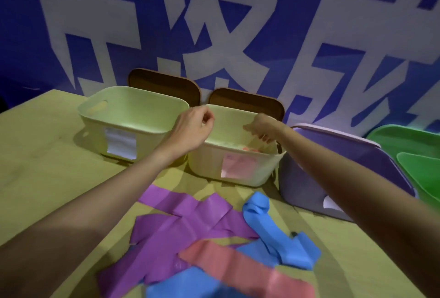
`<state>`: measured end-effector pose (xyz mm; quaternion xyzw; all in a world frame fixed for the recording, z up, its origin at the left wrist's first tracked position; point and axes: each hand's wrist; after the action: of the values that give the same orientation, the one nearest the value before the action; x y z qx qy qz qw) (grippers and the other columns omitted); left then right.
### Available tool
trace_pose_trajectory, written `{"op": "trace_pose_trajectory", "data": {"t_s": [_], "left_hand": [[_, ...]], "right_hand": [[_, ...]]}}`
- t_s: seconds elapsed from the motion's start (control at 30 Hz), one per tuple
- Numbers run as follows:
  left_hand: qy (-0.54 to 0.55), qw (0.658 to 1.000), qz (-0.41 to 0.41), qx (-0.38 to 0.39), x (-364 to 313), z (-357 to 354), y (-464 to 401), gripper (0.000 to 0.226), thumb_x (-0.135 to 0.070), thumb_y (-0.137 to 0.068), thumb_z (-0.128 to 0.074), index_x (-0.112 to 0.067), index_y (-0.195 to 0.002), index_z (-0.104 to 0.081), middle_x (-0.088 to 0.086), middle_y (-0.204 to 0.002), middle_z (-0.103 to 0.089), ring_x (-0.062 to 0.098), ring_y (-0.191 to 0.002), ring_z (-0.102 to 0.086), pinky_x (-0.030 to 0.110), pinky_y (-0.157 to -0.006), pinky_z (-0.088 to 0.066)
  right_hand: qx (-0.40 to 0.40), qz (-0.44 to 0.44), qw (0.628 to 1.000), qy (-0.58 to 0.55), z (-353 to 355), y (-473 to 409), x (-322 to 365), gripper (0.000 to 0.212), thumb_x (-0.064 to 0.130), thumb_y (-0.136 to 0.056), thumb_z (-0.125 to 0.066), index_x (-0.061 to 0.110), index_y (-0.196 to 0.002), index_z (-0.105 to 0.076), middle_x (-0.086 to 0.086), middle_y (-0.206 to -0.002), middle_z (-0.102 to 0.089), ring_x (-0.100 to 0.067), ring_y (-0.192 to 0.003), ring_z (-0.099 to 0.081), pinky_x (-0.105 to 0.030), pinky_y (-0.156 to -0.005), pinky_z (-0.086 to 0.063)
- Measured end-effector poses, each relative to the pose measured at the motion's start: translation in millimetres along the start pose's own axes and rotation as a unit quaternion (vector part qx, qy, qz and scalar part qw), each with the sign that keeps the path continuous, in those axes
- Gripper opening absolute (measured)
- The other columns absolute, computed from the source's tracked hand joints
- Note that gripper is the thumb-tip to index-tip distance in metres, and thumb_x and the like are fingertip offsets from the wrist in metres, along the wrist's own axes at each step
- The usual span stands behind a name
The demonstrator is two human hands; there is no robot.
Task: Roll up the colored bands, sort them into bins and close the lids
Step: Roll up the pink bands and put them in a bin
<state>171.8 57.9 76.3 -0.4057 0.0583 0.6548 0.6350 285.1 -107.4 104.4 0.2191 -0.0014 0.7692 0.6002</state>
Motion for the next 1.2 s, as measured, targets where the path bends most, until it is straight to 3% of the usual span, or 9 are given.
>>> {"op": "trace_pose_trajectory", "data": {"t_s": [0.13,0.27,0.43,0.57,0.67,0.77,0.93,1.0,1.2], "left_hand": [[-0.002,0.998,0.011,-0.057,-5.7,13.4,24.7,0.015,-0.012,-0.091,-0.056,-0.009,-0.103,-0.065,0.005,-0.1,-0.067,0.018,-0.092,-0.06,0.027,-0.079,-0.045],[0.003,0.995,0.014,-0.096,-9.4,25.5,62.6,0.014,-0.01,-0.087,-0.058,-0.008,-0.098,-0.067,0.004,-0.097,-0.067,0.019,-0.09,-0.06,0.029,-0.077,-0.042],[0.044,0.995,0.039,-0.076,-12.7,31.7,129.8,0.01,-0.006,-0.086,-0.061,-0.01,-0.09,-0.069,-0.003,-0.087,-0.068,0.011,-0.081,-0.059,0.02,-0.072,-0.041],[0.075,0.996,0.04,0.014,-13.2,21.4,185.2,0.011,-0.004,-0.084,-0.065,-0.014,-0.085,-0.069,-0.003,-0.082,-0.068,0.001,-0.074,-0.06,0.014,-0.07,-0.044],[0.067,0.994,0.023,0.08,-11.7,8.2,217.2,0.011,-0.006,-0.083,-0.069,-0.015,-0.089,-0.07,-0.003,-0.087,-0.071,-0.006,-0.077,-0.06,0.007,-0.073,-0.043],[0.064,0.991,0.016,0.114,-15.9,-1.9,233.6,0.015,-0.014,-0.083,-0.074,-0.014,-0.097,-0.071,-0.005,-0.091,-0.071,0.003,-0.082,-0.064,0.015,-0.076,-0.049],[0.035,0.984,0.001,0.177,-22.1,-12.2,233.1,0.039,-0.011,-0.081,-0.075,-0.012,-0.119,-0.066,-0.003,-0.113,-0.068,0.005,-0.103,-0.061,0.018,-0.093,-0.046],[0.014,0.979,-0.002,0.203,-20.4,-16.0,233.4,0.045,-0.016,-0.08,-0.076,-0.016,-0.123,-0.064,-0.006,-0.119,-0.066,0.004,-0.107,-0.059,0.021,-0.096,-0.045],[-0.001,0.974,-0.002,0.226,-19.3,-18.7,232.5,0.046,-0.016,-0.08,-0.077,-0.011,-0.124,-0.064,-0.002,-0.124,-0.065,0.006,-0.111,-0.058,0.019,-0.097,-0.042]], "right_hand": [[-0.161,0.056,0.985,0.0,1.7,37.6,-13.3,0.036,0.04,-0.096,-0.052,0.005,-0.102,-0.06,-0.014,-0.106,-0.062,-0.033,-0.099,-0.058,-0.039,-0.081,-0.049],[-0.265,0.183,0.946,-0.038,-22.1,94.5,-28.4,0.041,0.035,-0.095,-0.055,0.004,-0.121,-0.058,-0.019,-0.123,-0.055,-0.032,-0.111,-0.053,-0.039,-0.093,-0.044],[-0.248,0.219,0.937,-0.109,-74.0,160.9,-48.4,0.032,0.022,-0.09,-0.063,0.002,-0.116,-0.06,-0.02,-0.115,-0.057,-0.034,-0.101,-0.059,-0.043,-0.091,-0.046],[-0.205,0.206,0.947,-0.136,-116.9,207.2,-69.2,0.026,0.013,-0.087,-0.066,0.0,-0.109,-0.063,-0.018,-0.106,-0.063,-0.03,-0.098,-0.06,-0.028,-0.084,-0.041],[-0.201,0.149,0.953,-0.17,-142.2,231.5,-92.7,0.018,0.009,-0.084,-0.067,0.0,-0.1,-0.067,-0.015,-0.101,-0.068,-0.029,-0.094,-0.063,-0.031,-0.08,-0.044],[-0.221,0.06,0.95,-0.214,-156.5,251.4,-122.8,0.012,0.005,-0.081,-0.064,0.003,-0.092,-0.068,-0.01,-0.093,-0.069,-0.028,-0.091,-0.063,-0.028,-0.075,-0.042],[-0.222,-0.008,0.962,-0.157,-169.4,267.1,-165.8,0.044,0.027,-0.079,-0.071,0.01,-0.117,-0.059,-0.013,-0.116,-0.059,-0.033,-0.112,-0.049,-0.032,-0.094,-0.031],[-0.206,0.008,0.96,-0.19,-169.7,271.4,-171.0,0.051,0.032,-0.078,-0.075,0.011,-0.122,-0.058,-0.012,-0.123,-0.057,-0.033,-0.114,-0.051,-0.039,-0.099,-0.038],[-0.18,0.066,0.966,-0.175,-166.0,277.5,-174.5,0.047,0.016,-0.074,-0.08,0.004,-0.116,-0.064,-0.016,-0.121,-0.059,-0.031,-0.113,-0.055,-0.035,-0.095,-0.041]]}}
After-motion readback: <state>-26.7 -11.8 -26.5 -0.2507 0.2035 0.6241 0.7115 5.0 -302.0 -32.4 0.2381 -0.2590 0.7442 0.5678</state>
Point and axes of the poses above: each hand's wrist, its own y-axis away from the middle knuckle, its own z-axis out of the back of the hand, x = y × z
